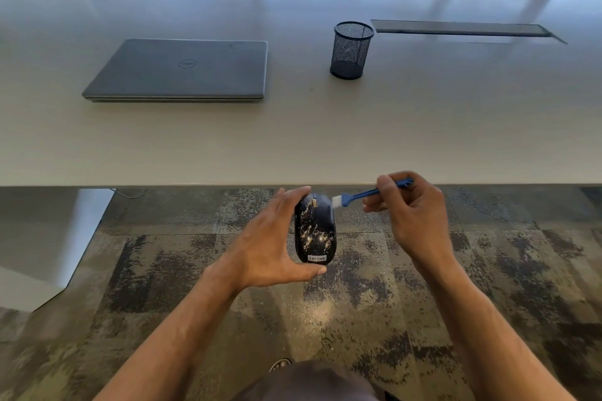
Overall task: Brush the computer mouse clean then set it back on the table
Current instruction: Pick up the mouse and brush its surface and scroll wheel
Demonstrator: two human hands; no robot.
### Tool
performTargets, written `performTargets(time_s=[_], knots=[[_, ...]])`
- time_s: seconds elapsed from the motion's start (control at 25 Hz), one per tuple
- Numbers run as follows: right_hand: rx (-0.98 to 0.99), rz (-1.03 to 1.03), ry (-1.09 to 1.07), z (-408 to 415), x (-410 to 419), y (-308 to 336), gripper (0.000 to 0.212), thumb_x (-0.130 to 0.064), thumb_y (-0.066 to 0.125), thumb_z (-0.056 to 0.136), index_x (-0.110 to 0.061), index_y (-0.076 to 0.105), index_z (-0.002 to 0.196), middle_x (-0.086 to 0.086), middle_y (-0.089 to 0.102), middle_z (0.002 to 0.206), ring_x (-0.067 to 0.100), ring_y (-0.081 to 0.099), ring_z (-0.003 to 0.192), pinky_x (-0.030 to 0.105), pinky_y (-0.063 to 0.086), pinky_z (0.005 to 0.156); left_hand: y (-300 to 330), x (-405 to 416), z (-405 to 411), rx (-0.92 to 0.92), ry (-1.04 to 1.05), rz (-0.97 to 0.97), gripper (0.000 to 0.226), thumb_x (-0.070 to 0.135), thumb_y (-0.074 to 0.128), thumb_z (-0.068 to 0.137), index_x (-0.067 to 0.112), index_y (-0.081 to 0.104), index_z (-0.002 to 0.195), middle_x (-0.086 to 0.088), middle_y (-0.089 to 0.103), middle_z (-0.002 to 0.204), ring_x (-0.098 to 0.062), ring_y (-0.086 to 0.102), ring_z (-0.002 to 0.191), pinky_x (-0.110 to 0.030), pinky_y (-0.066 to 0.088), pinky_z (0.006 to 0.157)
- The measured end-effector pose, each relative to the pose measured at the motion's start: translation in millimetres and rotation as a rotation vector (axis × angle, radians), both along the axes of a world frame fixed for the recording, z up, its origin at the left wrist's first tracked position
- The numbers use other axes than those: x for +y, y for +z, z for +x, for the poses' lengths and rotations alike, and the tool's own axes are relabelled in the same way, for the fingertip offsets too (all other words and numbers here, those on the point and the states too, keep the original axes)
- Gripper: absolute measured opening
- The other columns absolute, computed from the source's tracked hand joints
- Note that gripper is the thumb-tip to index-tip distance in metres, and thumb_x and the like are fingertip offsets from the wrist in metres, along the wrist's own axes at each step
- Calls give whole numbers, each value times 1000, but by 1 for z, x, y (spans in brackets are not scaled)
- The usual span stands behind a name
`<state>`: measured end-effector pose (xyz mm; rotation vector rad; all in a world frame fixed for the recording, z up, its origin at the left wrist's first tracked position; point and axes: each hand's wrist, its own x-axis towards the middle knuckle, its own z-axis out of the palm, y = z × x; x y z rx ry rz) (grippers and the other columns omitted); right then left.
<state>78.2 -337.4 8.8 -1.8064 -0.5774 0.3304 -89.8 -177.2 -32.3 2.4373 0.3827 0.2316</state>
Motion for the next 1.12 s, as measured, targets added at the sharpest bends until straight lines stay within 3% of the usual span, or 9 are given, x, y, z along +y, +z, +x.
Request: performTargets(time_s=[0.12, 0.24, 0.4, 0.52, 0.72, 0.92, 1.04, 1.12], knots=[[44, 57, 101, -1, 3, 2, 13, -32, 56, 100, -22, 64, 94, -7, 78, 79, 10, 76, 72, 23, 61, 71, -1, -1, 0, 17, -1, -5, 116, 72, 76, 57, 38, 11, 148, -2, 34, 154, -29, 38, 139, -55, 32, 112], [-6, 1, 141, 1, 12, 2, 13, -31, 57, 100, -24, 63, 91, -8, 78, 79, 8, 76, 70, 19, 60, 71, 0, -2, 3, 11, -10, -2, 116, 70, 78, 58, 38, 12, 148, -1, 35, 153, -21, 37, 137, -48, 30, 112], [-1, 39, 95, 11, 9, 3, 12, -29, 57, 101, -24, 64, 92, -7, 78, 80, 9, 76, 73, 23, 61, 71, 2, -3, 2, -14, -18, 15, 116, 62, 83, 60, 34, 15, 149, -3, 38, 150, -12, 36, 129, -38, 24, 108], [7, 28, 185, 6, 11, 0, 12, -30, 57, 101, -23, 64, 94, -5, 79, 80, 11, 77, 73, 20, 60, 72, 4, -3, 2, -33, -37, 9, 116, 58, 85, 61, 31, 16, 149, -3, 39, 149, -10, 36, 127, -36, 24, 108], [2, 44, 115, 13, 10, 0, 12, -27, 57, 102, -23, 64, 93, -7, 78, 80, 9, 76, 73, 20, 60, 70, 5, -2, 2, -24, -41, 8, 118, 58, 86, 61, 26, 17, 151, -4, 38, 148, -10, 37, 125, -36, 24, 108], [35, 8, 142, 8, 9, -4, 12, -27, 56, 102, -20, 64, 95, -5, 78, 79, 10, 76, 71, 22, 59, 69, 4, 0, 3, -32, -43, -5, 118, 58, 86, 59, 29, 16, 150, -1, 40, 147, -5, 36, 123, -16, 17, 103], [51, 47, 71, 8, 0, -5, 13, -27, 56, 102, -19, 64, 96, -3, 78, 79, 12, 77, 72, 23, 59, 70, 2, 2, 2, -38, -31, -8, 117, 60, 84, 59, 34, 15, 149, 1, 40, 147, -4, 36, 123, -19, 19, 105], [56, 69, 144, 0, -4, -7, 12, -27, 57, 101, -20, 64, 95, -2, 78, 79, 12, 77, 72, 21, 59, 69, 1, 4, 2, -42, -33, -5, 115, 60, 85, 60, 33, 16, 149, 3, 41, 144, -1, 38, 120, -12, 22, 100]])
